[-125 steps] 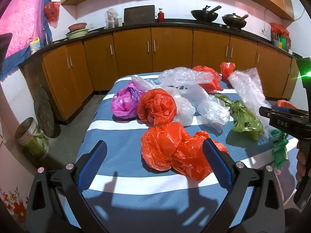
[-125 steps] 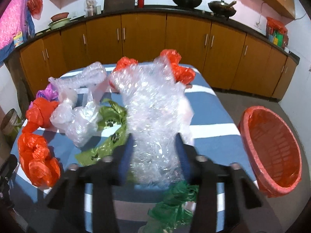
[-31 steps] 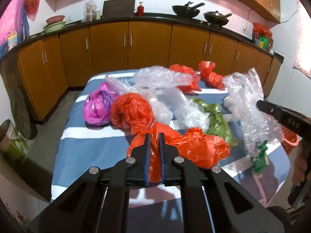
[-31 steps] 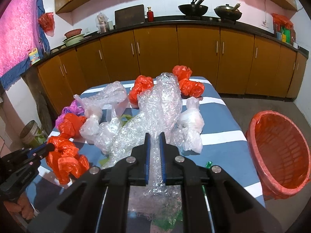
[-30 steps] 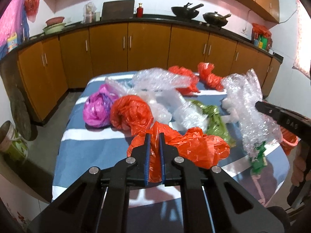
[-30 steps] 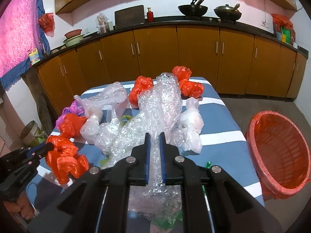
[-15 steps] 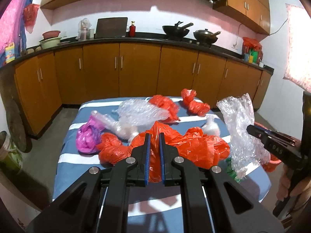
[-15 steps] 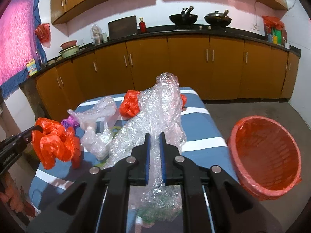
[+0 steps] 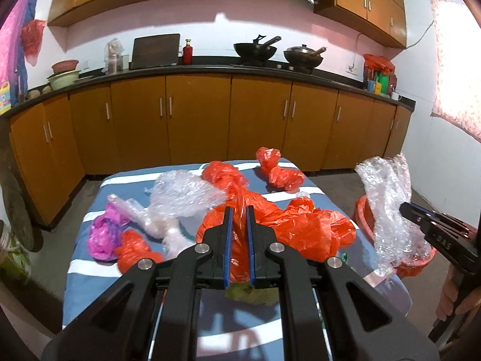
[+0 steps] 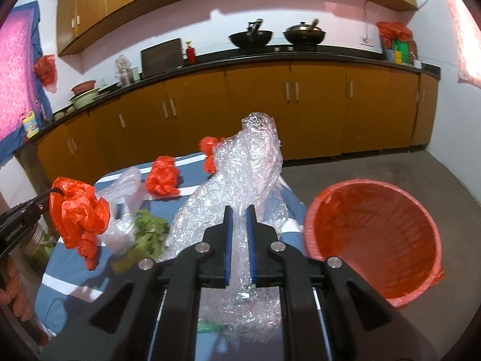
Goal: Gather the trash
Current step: 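Carry both bags over the orange basket with both tools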
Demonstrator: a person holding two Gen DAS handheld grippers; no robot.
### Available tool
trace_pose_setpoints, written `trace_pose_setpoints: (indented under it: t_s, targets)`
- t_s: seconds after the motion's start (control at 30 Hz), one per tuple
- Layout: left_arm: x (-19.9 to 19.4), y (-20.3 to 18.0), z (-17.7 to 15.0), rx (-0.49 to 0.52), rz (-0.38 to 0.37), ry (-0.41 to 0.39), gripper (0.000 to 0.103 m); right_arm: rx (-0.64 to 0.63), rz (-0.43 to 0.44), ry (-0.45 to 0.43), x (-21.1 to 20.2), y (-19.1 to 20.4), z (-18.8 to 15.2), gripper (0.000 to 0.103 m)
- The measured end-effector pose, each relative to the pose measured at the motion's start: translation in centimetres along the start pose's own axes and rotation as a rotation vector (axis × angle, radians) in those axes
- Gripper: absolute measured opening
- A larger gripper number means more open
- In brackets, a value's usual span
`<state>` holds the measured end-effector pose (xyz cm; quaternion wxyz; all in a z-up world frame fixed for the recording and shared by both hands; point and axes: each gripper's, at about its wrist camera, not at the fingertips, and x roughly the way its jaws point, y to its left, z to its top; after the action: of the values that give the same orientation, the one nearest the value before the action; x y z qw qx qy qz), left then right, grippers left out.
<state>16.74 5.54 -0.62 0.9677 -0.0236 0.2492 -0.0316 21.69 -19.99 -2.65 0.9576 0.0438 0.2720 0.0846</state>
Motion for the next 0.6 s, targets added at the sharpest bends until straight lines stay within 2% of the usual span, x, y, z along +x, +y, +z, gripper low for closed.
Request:
trace_pose_setpoints:
  t_s: [0.33, 0.6]
  targets:
    - [2.9, -5.3, 1.5, 0.044, -0.031, -0.007, 0.009, 0.06, -0.117, -0.035, -0.5, -5.9, 0.4, 0.01]
    - [5.0, -11.5, 2.6, 0.087, -0.113, -0.017, 0.009, 0.086, -0.265, -0.06, -0.7, -11.5, 0.4, 0.01]
